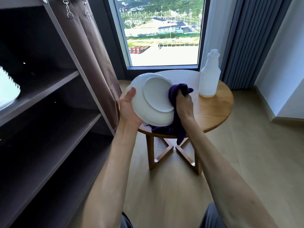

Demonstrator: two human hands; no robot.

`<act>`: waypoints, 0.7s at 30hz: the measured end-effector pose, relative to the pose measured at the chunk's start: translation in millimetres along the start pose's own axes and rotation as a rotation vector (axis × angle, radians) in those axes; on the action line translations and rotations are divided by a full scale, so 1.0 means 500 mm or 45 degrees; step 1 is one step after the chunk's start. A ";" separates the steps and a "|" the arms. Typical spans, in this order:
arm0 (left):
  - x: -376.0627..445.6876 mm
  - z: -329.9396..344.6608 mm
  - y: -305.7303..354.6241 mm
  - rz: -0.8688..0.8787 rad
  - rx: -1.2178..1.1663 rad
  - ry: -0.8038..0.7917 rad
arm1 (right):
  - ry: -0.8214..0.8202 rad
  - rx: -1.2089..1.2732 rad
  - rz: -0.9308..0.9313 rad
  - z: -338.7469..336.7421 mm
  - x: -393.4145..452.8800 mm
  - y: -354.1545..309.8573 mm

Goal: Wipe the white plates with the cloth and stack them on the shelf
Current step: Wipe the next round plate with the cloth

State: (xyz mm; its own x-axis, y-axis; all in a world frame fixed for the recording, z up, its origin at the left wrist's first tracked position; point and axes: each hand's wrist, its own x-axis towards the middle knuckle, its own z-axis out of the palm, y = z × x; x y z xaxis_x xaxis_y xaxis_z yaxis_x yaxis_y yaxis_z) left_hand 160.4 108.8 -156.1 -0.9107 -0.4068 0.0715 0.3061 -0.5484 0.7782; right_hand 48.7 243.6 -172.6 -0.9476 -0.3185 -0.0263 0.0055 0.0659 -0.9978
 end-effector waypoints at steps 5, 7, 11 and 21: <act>-0.022 0.076 0.003 0.009 -0.049 0.151 | 0.126 -0.059 -0.403 0.068 -0.072 -0.008; -0.030 0.104 0.000 0.021 0.098 0.238 | 0.142 -0.101 -0.583 0.096 -0.098 -0.001; -0.037 0.121 0.000 0.032 0.326 0.289 | 0.077 -0.187 -0.803 0.112 -0.097 -0.022; -0.041 0.108 -0.015 0.068 0.168 0.234 | -0.267 -0.331 -0.444 0.092 -0.014 -0.103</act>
State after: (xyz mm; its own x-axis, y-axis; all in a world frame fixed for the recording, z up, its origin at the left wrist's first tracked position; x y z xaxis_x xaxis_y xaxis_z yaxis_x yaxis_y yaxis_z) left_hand 161.8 160.5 -129.8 -0.8246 -0.5657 0.0095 0.3028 -0.4270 0.8521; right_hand 69.8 198.9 -124.0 -0.7936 -0.5458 0.2688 -0.4065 0.1468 -0.9018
